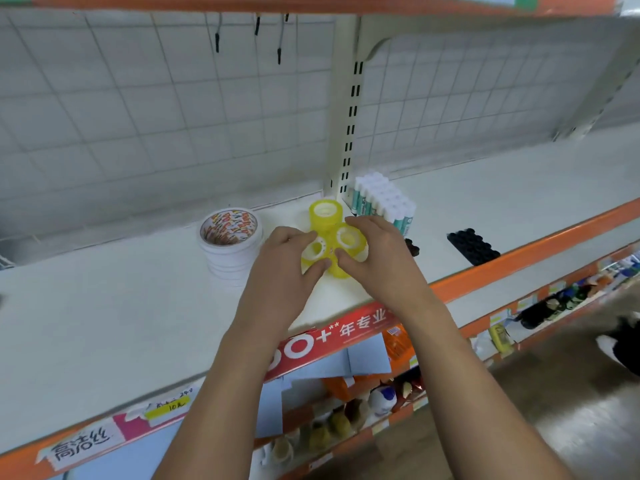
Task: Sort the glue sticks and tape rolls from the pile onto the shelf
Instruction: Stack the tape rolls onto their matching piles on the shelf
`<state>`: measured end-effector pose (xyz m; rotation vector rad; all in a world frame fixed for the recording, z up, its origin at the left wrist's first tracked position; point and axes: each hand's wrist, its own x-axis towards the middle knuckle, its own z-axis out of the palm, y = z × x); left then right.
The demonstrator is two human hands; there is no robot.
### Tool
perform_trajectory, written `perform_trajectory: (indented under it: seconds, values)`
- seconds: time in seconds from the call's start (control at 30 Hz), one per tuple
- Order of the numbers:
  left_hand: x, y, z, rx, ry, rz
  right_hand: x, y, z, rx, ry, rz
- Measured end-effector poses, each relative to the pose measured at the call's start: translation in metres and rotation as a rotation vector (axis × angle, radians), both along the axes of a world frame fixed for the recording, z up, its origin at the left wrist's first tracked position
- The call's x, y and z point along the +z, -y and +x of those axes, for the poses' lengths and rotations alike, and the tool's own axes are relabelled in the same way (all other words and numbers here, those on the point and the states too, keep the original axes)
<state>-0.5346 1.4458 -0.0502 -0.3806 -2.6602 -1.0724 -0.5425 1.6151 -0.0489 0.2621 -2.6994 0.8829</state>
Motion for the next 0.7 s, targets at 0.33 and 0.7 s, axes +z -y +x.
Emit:
perform_trajectory:
  seconds: [0.33, 0.7]
  values:
    - [0.012, -0.021, -0.022, 0.064, -0.076, -0.01, -0.01, -0.021, -0.02, 0.139, 0.028, -0.049]
    - [0.003, -0.066, -0.024, 0.193, -0.036, 0.002, -0.013, -0.053, -0.031, 0.294, 0.146, -0.052]
